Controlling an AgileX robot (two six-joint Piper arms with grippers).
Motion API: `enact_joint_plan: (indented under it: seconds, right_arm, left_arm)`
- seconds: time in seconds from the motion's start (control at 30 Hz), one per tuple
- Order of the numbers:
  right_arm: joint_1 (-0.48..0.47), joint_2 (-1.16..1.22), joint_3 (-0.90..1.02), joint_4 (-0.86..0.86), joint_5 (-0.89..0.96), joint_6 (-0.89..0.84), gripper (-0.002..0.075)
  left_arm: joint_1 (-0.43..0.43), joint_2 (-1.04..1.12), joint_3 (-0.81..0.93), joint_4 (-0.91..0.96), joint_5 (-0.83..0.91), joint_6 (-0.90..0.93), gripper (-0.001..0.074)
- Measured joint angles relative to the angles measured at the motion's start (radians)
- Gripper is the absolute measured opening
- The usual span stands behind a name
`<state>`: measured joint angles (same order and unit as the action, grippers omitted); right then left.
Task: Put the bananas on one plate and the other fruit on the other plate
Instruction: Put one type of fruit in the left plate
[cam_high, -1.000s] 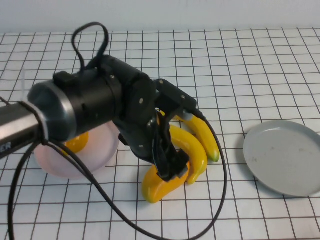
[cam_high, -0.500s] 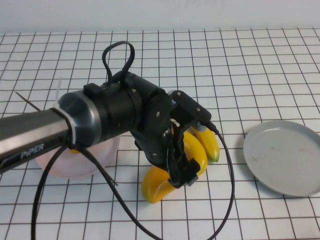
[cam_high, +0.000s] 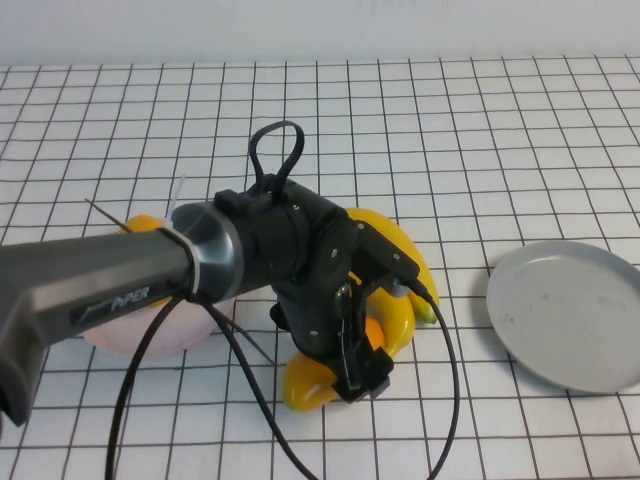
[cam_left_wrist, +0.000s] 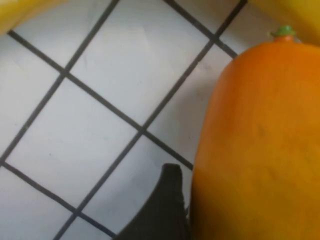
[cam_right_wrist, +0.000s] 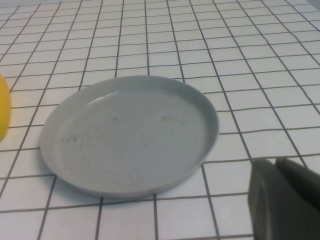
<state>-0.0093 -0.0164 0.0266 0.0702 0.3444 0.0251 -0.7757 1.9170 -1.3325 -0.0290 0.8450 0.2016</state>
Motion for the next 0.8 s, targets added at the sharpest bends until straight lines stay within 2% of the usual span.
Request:
enact_joint_plan:
  seconds: [0.1, 0.23, 0.4, 0.57, 0.67, 0.8]
  right_arm:
    - [0.0, 0.0, 0.0, 0.0, 0.0, 0.0, -0.0016]
    - [0.0, 0.0, 0.0, 0.0, 0.0, 0.0, -0.0016]
    - [0.0, 0.0, 0.0, 0.0, 0.0, 0.0, -0.0016]
    - [0.0, 0.0, 0.0, 0.0, 0.0, 0.0, -0.0016]
    - [0.0, 0.0, 0.0, 0.0, 0.0, 0.0, -0.0017]
    - [0.0, 0.0, 0.0, 0.0, 0.0, 0.0, -0.0016]
  left_arm:
    - [0.002, 0.006, 0.0, 0.0, -0.004, 0.0, 0.0635]
    - [0.015, 0.0, -0.021, 0.009, 0.006, -0.026, 0.0547]
    - [0.065, -0.097, -0.03, 0.041, 0.058, -0.108, 0.0547]
    - [0.188, -0.219, -0.025, 0.14, 0.093, -0.202, 0.0547]
    - [0.275, -0.253, 0.013, 0.171, 0.072, -0.221, 0.0547]
    - [0.35, -0.258, 0.108, 0.187, -0.007, -0.213, 0.0547]
